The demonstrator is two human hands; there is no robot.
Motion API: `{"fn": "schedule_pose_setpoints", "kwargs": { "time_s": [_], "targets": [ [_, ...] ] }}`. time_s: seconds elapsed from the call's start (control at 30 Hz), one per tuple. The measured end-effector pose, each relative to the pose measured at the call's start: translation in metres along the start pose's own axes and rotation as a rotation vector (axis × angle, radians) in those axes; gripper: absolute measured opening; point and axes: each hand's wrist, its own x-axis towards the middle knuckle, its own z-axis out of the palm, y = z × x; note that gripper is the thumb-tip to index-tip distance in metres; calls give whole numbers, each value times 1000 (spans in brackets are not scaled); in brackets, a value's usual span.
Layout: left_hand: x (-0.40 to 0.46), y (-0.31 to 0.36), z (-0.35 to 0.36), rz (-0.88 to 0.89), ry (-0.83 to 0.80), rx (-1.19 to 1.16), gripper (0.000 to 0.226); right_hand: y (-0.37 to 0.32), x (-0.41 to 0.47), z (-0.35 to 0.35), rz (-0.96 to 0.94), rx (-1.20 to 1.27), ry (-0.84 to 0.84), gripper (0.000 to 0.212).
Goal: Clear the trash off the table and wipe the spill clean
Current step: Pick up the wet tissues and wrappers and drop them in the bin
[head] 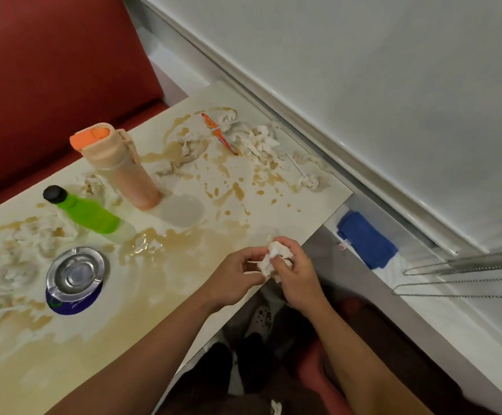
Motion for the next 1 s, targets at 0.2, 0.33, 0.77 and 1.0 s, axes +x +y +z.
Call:
{"fn": "schedule_pose_setpoints", "kwargs": {
  "time_s": [0.2, 0.33, 0.77, 1.0],
  "targets": [
    [32, -12, 42, 74, -48, 561, 48, 28, -5, -61, 9, -144, 268, 44],
    [60, -26, 48, 216, -42, 1046, 57, 62, 8, -101, 62, -294, 367, 44],
    [136, -52, 47, 329, 76, 1299, 60, 220, 100, -115, 248, -682, 178, 47],
    [139, -59, 47, 373, 117, 1293, 50, 268, 132, -112, 301, -885, 21, 55]
  ]
}}
